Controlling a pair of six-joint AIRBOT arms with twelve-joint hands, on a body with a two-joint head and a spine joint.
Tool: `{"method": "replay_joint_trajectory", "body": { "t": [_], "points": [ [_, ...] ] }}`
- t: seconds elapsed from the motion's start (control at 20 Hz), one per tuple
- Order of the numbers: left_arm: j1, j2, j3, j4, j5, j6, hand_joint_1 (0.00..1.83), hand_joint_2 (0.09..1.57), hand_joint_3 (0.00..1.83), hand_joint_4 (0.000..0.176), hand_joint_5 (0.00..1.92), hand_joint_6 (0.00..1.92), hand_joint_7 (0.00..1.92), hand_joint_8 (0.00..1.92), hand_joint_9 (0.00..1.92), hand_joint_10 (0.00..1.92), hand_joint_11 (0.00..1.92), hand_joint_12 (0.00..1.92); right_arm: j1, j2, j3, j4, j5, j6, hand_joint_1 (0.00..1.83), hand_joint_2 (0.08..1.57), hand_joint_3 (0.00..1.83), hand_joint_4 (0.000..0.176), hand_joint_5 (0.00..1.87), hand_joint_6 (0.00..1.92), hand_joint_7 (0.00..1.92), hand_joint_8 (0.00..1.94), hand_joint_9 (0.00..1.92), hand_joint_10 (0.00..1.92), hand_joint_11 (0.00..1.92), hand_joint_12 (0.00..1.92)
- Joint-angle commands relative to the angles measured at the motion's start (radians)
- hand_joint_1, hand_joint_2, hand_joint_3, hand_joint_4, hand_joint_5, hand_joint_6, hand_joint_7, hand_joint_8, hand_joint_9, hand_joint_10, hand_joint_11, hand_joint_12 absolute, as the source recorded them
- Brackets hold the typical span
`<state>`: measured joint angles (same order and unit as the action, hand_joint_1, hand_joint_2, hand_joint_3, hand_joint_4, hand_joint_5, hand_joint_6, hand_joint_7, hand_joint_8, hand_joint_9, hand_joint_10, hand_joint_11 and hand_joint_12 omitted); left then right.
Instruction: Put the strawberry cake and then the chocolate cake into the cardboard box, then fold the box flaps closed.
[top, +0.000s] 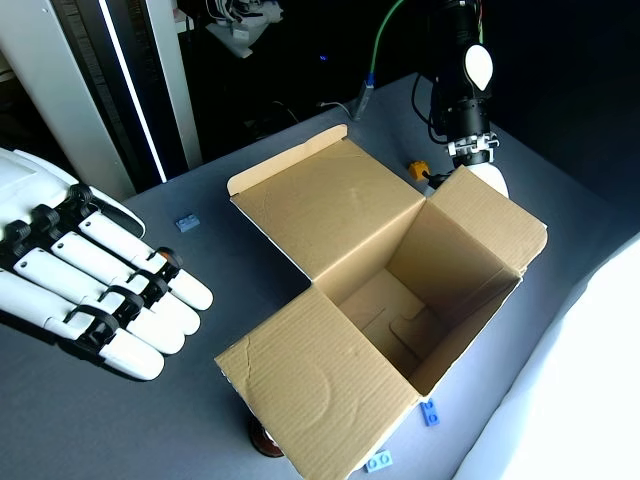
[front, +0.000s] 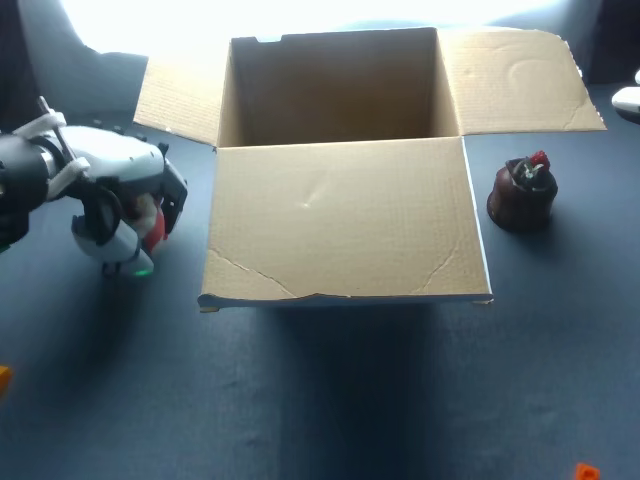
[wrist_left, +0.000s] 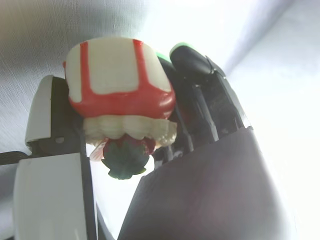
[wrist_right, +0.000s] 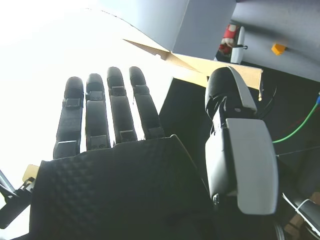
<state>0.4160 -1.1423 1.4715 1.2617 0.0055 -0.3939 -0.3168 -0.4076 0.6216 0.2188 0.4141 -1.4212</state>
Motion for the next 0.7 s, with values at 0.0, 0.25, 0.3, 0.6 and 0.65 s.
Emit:
{"method": "replay_joint_trajectory", "body": {
  "t": [0.0,0.25,0.3,0.6,0.65],
  "points": [
    [-0.017,0.020,0.006,0.003,0.004,0.006,1.14,1.27,0.00,0.000,0.66,1.38,0.72,1.56,0.56,1.57,0.39,1.81,0.006,0.010,0.001,-0.001,0.118,-0.005,0.09,1.21,0.00,0.000,0.19,0.00,0.15,0.00,0.11,0.01,0.00,0.27],
    [-0.067,0.072,-0.006,-0.006,0.038,0.006,1.13,1.29,0.00,0.000,0.64,1.41,0.70,1.58,0.52,1.64,0.39,1.84,0.006,0.010,0.001,-0.001,0.118,-0.005,0.13,1.22,0.00,0.000,0.19,0.00,0.15,0.00,0.12,0.01,0.00,0.49],
    [-0.078,0.082,-0.008,-0.007,0.043,0.006,1.13,1.28,0.00,0.000,0.65,1.41,0.71,1.55,0.53,1.62,0.39,1.83,0.006,0.010,0.000,-0.001,0.118,-0.005,0.14,1.22,0.00,0.000,0.19,0.00,0.15,0.00,0.12,0.01,0.00,0.47],
    [-0.162,0.122,-0.011,-0.008,0.044,0.006,1.13,1.28,0.00,0.000,0.65,1.39,0.70,1.57,0.51,1.62,0.36,1.84,0.006,0.010,-0.001,-0.001,0.118,-0.006,0.11,1.22,0.00,0.000,0.20,0.01,0.15,0.01,0.12,0.00,0.00,0.45],
    [-0.179,0.127,-0.011,-0.009,0.045,0.006,1.15,1.27,0.00,0.000,0.69,1.31,0.70,1.60,0.50,1.63,0.35,1.85,0.006,0.010,-0.001,-0.001,0.118,-0.007,0.15,1.21,0.00,0.000,0.20,0.01,0.16,0.00,0.12,0.00,0.00,0.41]
  ]
}}
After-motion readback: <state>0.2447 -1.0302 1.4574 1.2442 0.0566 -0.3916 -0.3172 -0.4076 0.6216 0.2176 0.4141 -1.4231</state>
